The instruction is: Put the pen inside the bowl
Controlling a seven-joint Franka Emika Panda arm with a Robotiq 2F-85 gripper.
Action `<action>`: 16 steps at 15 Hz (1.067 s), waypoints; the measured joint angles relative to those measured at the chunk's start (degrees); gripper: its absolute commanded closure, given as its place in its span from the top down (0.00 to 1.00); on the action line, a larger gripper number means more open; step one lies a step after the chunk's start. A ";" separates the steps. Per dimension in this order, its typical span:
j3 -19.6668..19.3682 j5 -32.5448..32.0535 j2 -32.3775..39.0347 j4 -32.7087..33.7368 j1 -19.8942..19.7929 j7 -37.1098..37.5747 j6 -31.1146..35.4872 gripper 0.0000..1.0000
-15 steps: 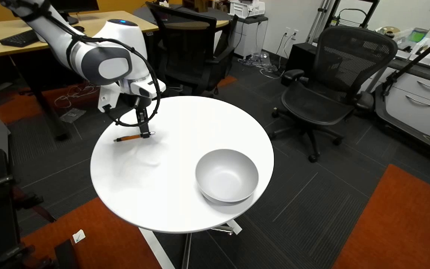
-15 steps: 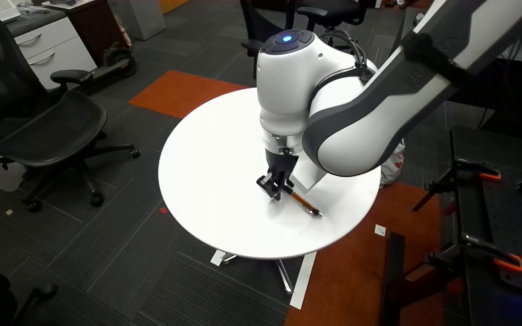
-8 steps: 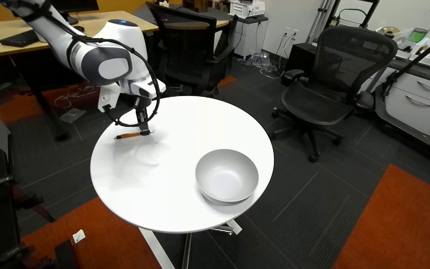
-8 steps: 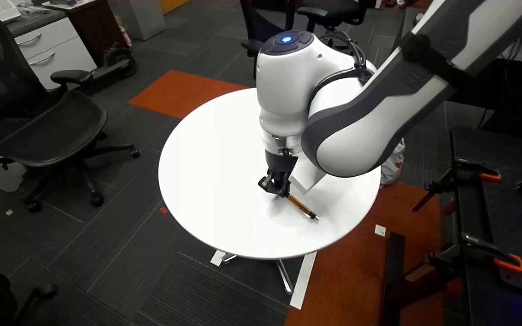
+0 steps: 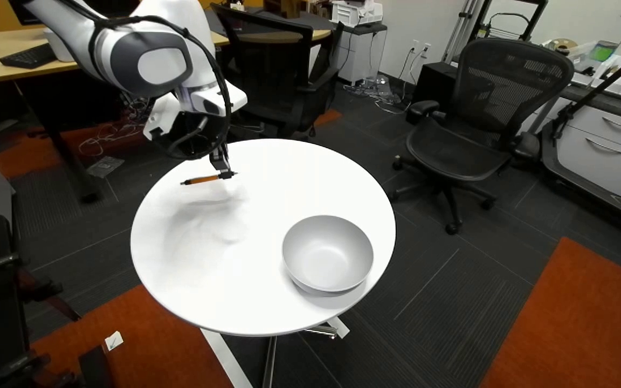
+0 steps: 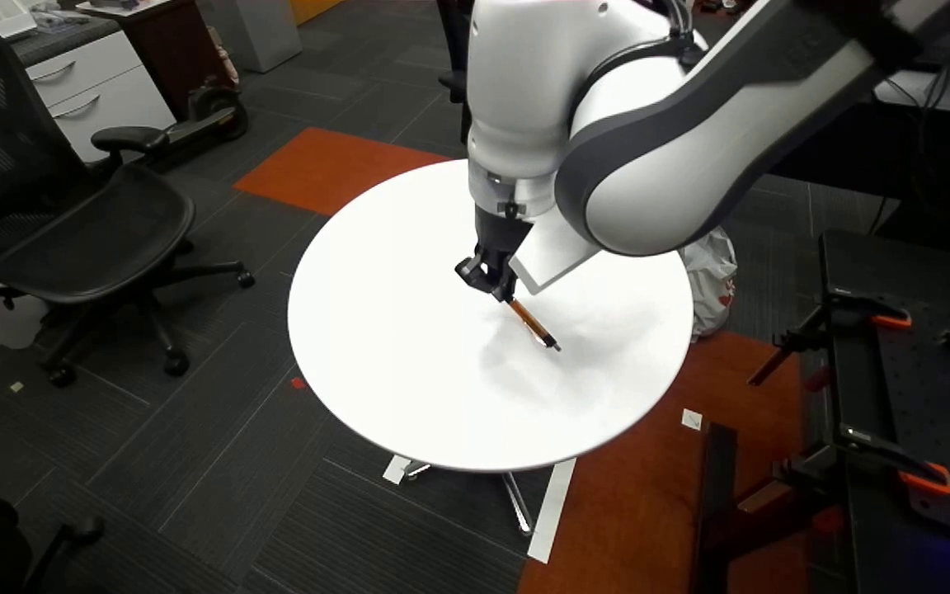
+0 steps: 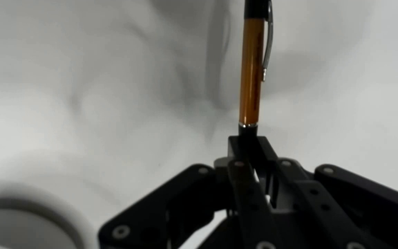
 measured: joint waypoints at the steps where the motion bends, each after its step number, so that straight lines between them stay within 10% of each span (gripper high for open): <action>1: -1.53 -1.30 -1.37 -0.36 0.61 1.78 -0.01 0.03; 16: -10.66 -15.31 -6.57 9.29 -6.02 20.61 -8.82 0.03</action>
